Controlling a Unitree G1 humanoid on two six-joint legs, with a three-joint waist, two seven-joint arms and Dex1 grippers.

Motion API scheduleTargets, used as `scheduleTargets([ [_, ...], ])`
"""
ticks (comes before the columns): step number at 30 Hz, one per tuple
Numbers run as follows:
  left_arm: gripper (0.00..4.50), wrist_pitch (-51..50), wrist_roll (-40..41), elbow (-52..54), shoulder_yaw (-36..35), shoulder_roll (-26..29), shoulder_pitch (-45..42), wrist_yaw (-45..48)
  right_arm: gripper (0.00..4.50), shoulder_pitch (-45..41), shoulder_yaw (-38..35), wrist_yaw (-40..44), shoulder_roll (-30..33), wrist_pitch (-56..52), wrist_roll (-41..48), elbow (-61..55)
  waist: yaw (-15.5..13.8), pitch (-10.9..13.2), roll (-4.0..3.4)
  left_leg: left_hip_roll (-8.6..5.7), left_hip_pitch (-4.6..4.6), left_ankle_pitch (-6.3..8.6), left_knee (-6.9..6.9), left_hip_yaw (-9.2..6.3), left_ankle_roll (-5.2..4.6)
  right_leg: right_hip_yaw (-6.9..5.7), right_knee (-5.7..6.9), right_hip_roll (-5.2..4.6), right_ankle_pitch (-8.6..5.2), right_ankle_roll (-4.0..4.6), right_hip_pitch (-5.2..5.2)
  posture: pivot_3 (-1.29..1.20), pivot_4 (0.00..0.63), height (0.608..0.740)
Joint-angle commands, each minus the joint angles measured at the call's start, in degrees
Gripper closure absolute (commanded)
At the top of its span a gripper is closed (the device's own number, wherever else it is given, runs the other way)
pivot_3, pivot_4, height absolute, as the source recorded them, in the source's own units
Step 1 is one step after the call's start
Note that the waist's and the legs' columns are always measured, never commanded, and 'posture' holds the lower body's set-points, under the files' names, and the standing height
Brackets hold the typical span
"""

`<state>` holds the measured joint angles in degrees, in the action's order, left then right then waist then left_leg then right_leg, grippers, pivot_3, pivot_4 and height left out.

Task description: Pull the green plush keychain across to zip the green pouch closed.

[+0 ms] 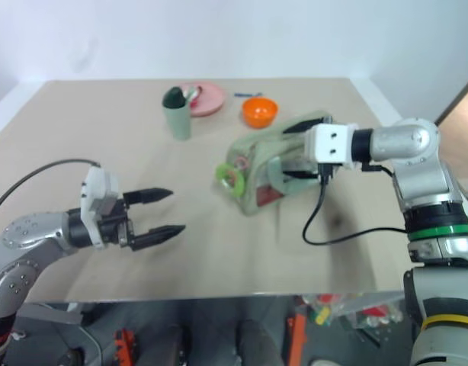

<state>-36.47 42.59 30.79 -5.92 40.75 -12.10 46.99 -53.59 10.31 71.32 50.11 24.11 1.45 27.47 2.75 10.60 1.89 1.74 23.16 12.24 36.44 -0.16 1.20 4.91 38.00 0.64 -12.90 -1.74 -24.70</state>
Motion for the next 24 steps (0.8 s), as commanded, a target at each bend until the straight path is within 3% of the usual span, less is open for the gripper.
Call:
scheduleTargets([
  [1,0.00,1.5,-0.9,2.5,-1.4,0.1,0.2,-1.3,1.94,-4.0,-0.3,1.0,0.3,5.6,-1.8,4.6,0.0,0.0,0.00,0.00,0.00,0.00,0.01,0.00,0.00,0.01,0.00,0.00,0.00,0.00,0.00,0.00,0.150,0.740],
  [8,0.00,1.7,-1.4,2.7,-1.4,0.2,0.9,-2.0,4.35,-6.1,0.1,2.9,0.4,9.5,-2.3,7.7,0.0,0.0,0.00,0.00,-0.08,-0.01,0.09,-0.01,0.01,0.00,0.02,0.01,0.04,0.04,0.10,0.00,0.150,0.740],
  [15,0.00,1.9,-1.8,1.4,-1.0,-0.2,-0.4,-2.0,4.44,-6.4,-0.3,3.7,-0.1,2.5,-1.3,1.1,0.0,0.0,-0.02,0.00,-0.14,-0.02,0.14,-0.01,0.02,0.00,0.04,0.01,0.06,0.06,0.16,0.00,0.150,0.740],
  [19,0.00,2.6,-2.8,-0.1,-1.6,0.4,-0.7,-1.1,4.44,-5.5,0.7,-1.3,-0.9,-19.8,-8.0,-14.5,0.0,0.0,-0.04,0.02,-0.13,-0.02,0.13,-0.05,0.03,-0.01,0.16,0.03,0.07,0.05,0.08,0.00,0.150,0.740],
  [21,0.00,3.0,-3.0,-0.8,-1.7,0.6,-1.1,-0.7,4.44,-5.3,1.2,-2.5,-3.9,-34.8,-7.9,-25.0,0.0,0.0,-0.04,0.04,-0.05,-0.03,0.11,-0.11,0.04,-0.06,0.21,0.05,0.05,0.07,-0.05,0.00,0.150,0.740],
  [24,0.00,3.5,-3.4,-1.6,-1.6,0.7,-1.7,-0.3,4.44,-5.7,3.2,-2.9,-6.7,-48.0,-9.3,-34.8,0.0,0.0,-0.04,0.09,0.15,-0.05,0.09,-0.14,0.07,-0.07,0.38,0.12,0.04,0.11,-0.36,0.00,0.150,0.740],
])
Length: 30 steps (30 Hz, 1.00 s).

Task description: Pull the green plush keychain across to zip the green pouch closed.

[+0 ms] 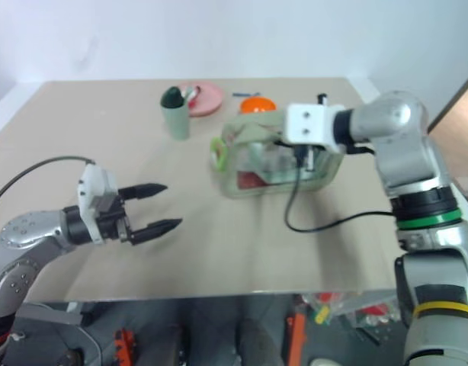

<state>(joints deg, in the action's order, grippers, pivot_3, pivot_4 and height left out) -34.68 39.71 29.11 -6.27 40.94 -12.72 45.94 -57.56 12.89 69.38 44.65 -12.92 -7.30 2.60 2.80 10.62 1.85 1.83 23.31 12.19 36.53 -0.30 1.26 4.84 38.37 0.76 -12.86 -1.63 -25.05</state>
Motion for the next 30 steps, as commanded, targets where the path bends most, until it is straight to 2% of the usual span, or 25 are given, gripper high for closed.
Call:
scheduleTargets([
  [1,0.00,1.9,-0.7,-0.2,-1.2,0.4,-1.3,0.8,4.44,-2.0,1.4,-1.1,-1.8,-13.8,-1.2,-11.9,-0.1,0.0,0.00,0.00,0.03,0.00,0.00,-0.08,0.00,-0.07,0.03,0.01,-0.03,0.03,-0.01,0.00,0.150,0.740],
  [5,0.00,2.6,-1.5,-1.1,-0.2,-0.3,-2.0,0.9,4.44,-4.2,4.5,-3.5,-6.1,-22.4,-2.3,-16.6,-0.2,0.0,0.00,-0.06,0.10,-0.01,0.02,-0.12,0.01,-0.14,0.02,-0.06,-0.07,0.04,-0.01,0.00,0.150,0.740],
  [11,0.00,3.2,-2.4,-1.7,0.5,-1.1,-2.4,1.3,4.44,-5.6,10.0,-6.9,-8.3,-24.9,-6.8,-15.7,-0.1,0.0,0.02,-0.08,0.12,-0.01,0.11,-0.04,0.02,-0.11,0.01,-0.10,-0.02,0.00,0.01,0.00,0.150,0.740],
  [13,0.00,3.3,-2.6,-1.7,0.6,-1.2,-2.4,1.3,4.44,-5.9,10.1,-6.8,-9.3,-28.0,-5.8,-16.2,-0.1,0.0,0.02,-0.08,0.12,-0.02,0.11,-0.06,0.03,-0.12,0.01,-0.09,-0.02,0.00,0.01,0.00,0.150,0.740],
  [16,0.00,3.4,-2.8,-1.6,0.6,-1.2,-2.3,1.4,3.46,-6.1,9.5,-4.2,-9.7,-33.4,-2.3,-18.9,-0.1,0.0,0.02,-0.07,0.12,-0.02,0.11,-0.07,0.03,-0.13,0.01,-0.08,-0.01,0.01,0.00,0.00,0.150,0.740],
  [19,0.00,3.4,-3.0,-1.6,0.6,-1.1,-2.4,1.5,2.44,-6.2,5.1,-6.0,-12.2,-36.4,2.1,-20.0,-0.1,0.0,0.02,-0.06,0.12,-0.02,0.09,-0.09,0.03,-0.14,0.01,-0.08,-0.02,0.00,0.00,0.00,0.150,0.740],
  [22,0.00,3.3,-3.1,-1.7,0.6,-1.1,-2.7,1.7,1.37,-7.4,-2.7,-6.9,-15.4,-41.7,9.4,-20.0,0.0,0.0,0.02,-0.05,0.11,-0.02,0.09,-0.09,0.03,-0.14,0.01,-0.06,-0.01,0.01,0.00,0.00,0.150,0.740],
  [24,0.00,3.1,-3.0,-1.5,0.7,-1.1,-3.1,1.8,0.68,-9.1,-10.7,-7.9,-17.6,-48.8,15.6,-19.3,-0.1,0.0,0.02,-0.05,0.12,-0.02,0.09,-0.12,0.02,-0.17,0.02,-0.06,0.00,0.02,0.00,0.00,0.150,0.740],
  [26,0.00,3.0,-3.0,-1.5,0.8,-1.1,-3.5,2.0,0.04,-10.1,-17.4,-8.8,-16.4,-52.3,19.5,-16.9,-0.1,0.0,0.02,-0.05,0.12,-0.02,0.10,-0.15,0.02,-0.20,0.02,-0.07,0.00,0.02,0.02,0.00,0.150,0.740],
  [30,0.00,2.8,-2.7,-1.7,0.6,-1.1,-4.5,2.3,0.04,-4.7,-23.6,-7.0,-7.4,-46.3,22.9,-10.8,-0.6,-0.1,0.14,-0.09,0.09,-0.01,0.11,-0.31,0.02,-0.41,-0.23,-0.14,-0.03,0.01,0.32,0.00,0.150,0.740],
])
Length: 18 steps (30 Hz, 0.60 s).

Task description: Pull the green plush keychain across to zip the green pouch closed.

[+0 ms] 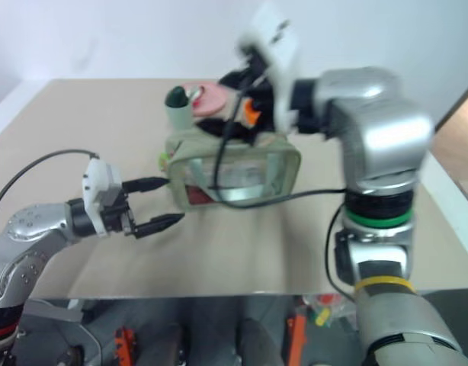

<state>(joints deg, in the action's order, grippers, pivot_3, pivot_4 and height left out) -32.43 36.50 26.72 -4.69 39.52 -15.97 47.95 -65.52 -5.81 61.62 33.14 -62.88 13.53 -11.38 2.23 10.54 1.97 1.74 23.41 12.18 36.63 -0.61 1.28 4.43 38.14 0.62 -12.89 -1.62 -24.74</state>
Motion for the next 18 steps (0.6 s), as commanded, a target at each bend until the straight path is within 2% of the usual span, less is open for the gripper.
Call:
scheduleTargets([
  [1,0.00,0.4,0.8,0.6,-1.1,0.1,-1.5,0.2,0.04,5.8,-6.0,1.2,6.1,5.8,2.6,4.5,0.0,0.0,0.02,-0.02,0.00,0.00,0.00,0.02,0.00,0.01,-0.06,-0.02,0.00,0.00,0.04,0.00,0.150,0.740],
  [4,0.00,0.2,1.3,0.4,-1.0,0.0,-2.1,0.4,0.04,12.7,-7.5,0.4,9.4,12.9,2.5,7.6,0.3,0.0,0.01,-0.07,-0.04,0.03,-0.01,0.18,-0.04,0.18,-0.10,-0.07,0.00,-0.10,0.07,0.00,0.150,0.740],
  [8,0.00,0.1,1.3,0.0,-0.2,0.0,-3.2,0.8,0.04,23.8,-8.8,0.7,9.8,23.1,3.8,9.1,0.8,0.0,0.00,0.02,-0.08,0.03,-0.07,0.27,-0.05,0.35,0.03,0.09,0.05,-0.13,-0.11,0.00,0.150,0.740],
  [14,0.00,-0.1,1.6,-1.0,-0.5,-0.3,-4.3,0.8,0.04,28.9,-8.2,-1.9,8.0,25.4,7.3,8.0,0.9,0.0,-0.06,0.05,-0.08,0.00,-0.06,0.26,-0.06,0.40,0.17,0.18,0.12,-0.08,-0.21,0.00,0.150,0.740],
  [18,0.00,0.4,1.0,-1.5,-0.2,-0.7,-4.7,0.5,0.04,29.4,-6.9,-3.7,6.3,26.2,9.2,7.9,0.8,0.0,-0.06,0.02,-0.10,-0.01,0.04,0.26,-0.06,0.40,0.14,0.15,0.16,-0.16,-0.10,0.00,0.150,0.740],
])
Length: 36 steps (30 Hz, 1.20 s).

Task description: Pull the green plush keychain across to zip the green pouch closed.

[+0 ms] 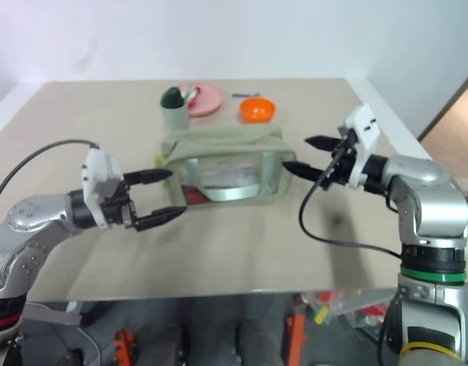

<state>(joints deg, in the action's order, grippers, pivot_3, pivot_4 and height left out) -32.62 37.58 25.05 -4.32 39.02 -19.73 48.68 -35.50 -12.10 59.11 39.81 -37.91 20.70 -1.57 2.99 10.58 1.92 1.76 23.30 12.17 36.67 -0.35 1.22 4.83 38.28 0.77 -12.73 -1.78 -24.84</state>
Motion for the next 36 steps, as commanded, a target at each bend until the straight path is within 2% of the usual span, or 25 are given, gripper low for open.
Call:
scheduleTargets([
  [1,0.00,0.7,-0.2,0.1,-0.5,-0.3,-1.1,-0.3,0.04,-1.0,-0.5,-1.8,-0.8,1.4,2.4,-1.6,0.0,0.0,0.00,-0.02,0.00,0.00,0.03,0.04,0.00,0.03,0.00,-0.02,0.01,-0.02,0.00,0.00,0.150,0.740],
  [6,0.00,1.2,-1.0,0.1,0.0,-0.4,-1.1,-0.3,0.04,-1.4,1.0,-2.8,-2.2,2.9,3.0,1.5,-0.1,0.0,0.00,-0.03,0.02,0.00,0.06,0.04,0.01,0.03,-0.03,-0.03,0.04,-0.06,0.02,0.00,0.150,0.740],
  [7,0.00,1.3,-1.2,0.2,0.0,-0.3,-1.0,-0.3,0.56,-1.5,1.0,-3.2,-2.6,3.1,3.3,1.8,-0.1,0.0,0.00,-0.03,0.02,0.00,0.05,0.03,0.01,0.03,-0.04,-0.03,0.03,-0.06,0.02,0.00,0.150,0.740],
  [9,0.00,1.4,-1.6,0.2,0.1,-0.2,-0.8,-0.1,1.15,-1.8,1.0,-3.6,-3.0,3.1,4.0,2.3,-0.1,0.0,0.00,-0.02,0.02,0.00,0.03,0.04,0.01,0.03,-0.04,-0.03,0.03,-0.06,0.00,0.00,0.150,0.740],
  [18,0.00,1.4,-2.4,0.3,-0.4,-0.1,-0.3,-0.4,4.32,-1.2,1.9,-3.3,-3.4,5.1,5.0,2.4,-0.1,0.0,0.00,-0.02,0.02,0.00,0.01,0.03,0.01,0.03,-0.04,-0.02,0.03,-0.06,0.00,0.00,0.150,0.740],
  [29,0.00,0.2,-0.9,0.7,-3.4,1.4,1.4,-0.2,4.42,0.2,3.2,-2.3,-5.1,5.7,10.8,-11.0,-0.1,0.0,0.00,0.01,0.05,0.00,-0.02,0.00,0.01,0.01,-0.04,-0.01,0.03,-0.06,-0.05,0.00,0.150,0.740],
  [36,0.00,-0.5,-0.4,1.1,-2.5,0.8,-0.1,-1.0,4.42,3.7,4.7,-4.4,-6.2,5.8,11.3,-13.7,-0.2,0.0,0.01,-0.01,0.06,0.00,0.02,0.02,0.01,0.01,-0.05,-0.04,0.03,-0.06,-0.02,0.00,0.150,0.740],
])
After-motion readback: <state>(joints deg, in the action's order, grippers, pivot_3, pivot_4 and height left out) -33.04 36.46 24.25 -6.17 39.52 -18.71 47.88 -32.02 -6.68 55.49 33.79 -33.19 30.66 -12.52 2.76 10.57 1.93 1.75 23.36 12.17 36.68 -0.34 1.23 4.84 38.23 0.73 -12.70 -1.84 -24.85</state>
